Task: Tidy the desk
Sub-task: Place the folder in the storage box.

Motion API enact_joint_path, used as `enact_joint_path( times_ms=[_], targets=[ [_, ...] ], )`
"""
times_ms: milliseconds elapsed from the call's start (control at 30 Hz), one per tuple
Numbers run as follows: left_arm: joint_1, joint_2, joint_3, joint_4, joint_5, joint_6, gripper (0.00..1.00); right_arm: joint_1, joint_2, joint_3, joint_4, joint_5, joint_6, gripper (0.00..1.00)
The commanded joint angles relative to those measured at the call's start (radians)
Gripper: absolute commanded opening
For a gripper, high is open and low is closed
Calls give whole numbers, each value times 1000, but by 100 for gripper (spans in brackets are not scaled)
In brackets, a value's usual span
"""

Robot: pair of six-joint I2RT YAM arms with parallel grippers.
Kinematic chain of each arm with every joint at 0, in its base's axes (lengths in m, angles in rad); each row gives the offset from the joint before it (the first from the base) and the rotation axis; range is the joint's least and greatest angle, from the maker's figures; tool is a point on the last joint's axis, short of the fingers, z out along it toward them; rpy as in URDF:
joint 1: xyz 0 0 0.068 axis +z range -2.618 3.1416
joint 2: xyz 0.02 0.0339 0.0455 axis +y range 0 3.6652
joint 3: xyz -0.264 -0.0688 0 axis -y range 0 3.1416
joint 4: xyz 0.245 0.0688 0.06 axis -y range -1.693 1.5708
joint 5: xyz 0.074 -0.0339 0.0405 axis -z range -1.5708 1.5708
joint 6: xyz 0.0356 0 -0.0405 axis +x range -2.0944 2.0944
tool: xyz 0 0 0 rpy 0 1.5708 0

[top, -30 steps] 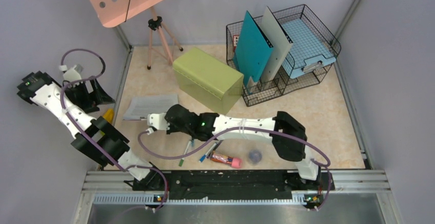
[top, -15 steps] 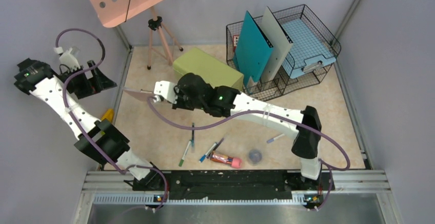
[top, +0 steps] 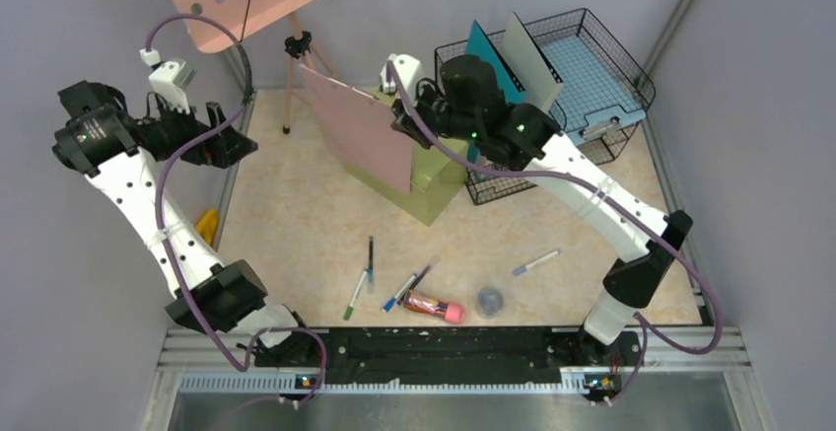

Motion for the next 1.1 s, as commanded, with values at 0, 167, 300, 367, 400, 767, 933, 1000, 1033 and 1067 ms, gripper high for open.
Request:
enact_joint_path(
  times_ms=[0, 167, 300, 367, 400, 767, 933, 1000, 1033, 1067],
  targets=[
    [-58, -16, 3, -21, 106, 100, 98, -58, -86, 82, 46, -152, 86, 0],
    [-204, -91, -111, 149, 124, 25, 98, -161, -110, 95, 55, -353, 207, 0],
    [-273, -154, -226, 397, 163, -125, 98, -197, -137, 65, 64, -462, 256, 0],
    [-306, -168, -263, 487, 171, -159, 98, -216, -151, 43, 79, -506, 292, 0],
    [-321, -169, -276, 507, 197, -160, 98, -230, -158, 23, 96, -530, 318, 0],
    [-481, -266, -668, 1143, 285, -546, 99, -364, -196, -91, 289, -721, 613, 0],
    [-533, -336, -959, 1698, 291, -934, 99, -426, -194, -126, 398, -750, 758, 0],
    [-569, -338, -1008, 1765, 270, -964, 99, -447, -190, -143, 457, -773, 822, 0],
    [-588, -340, -1044, 1815, 258, -983, 99, -455, -190, -151, 482, -782, 852, 0],
    [-607, -345, -1073, 1878, 239, -999, 99, -460, -189, -159, 503, -792, 876, 0]
  ],
)
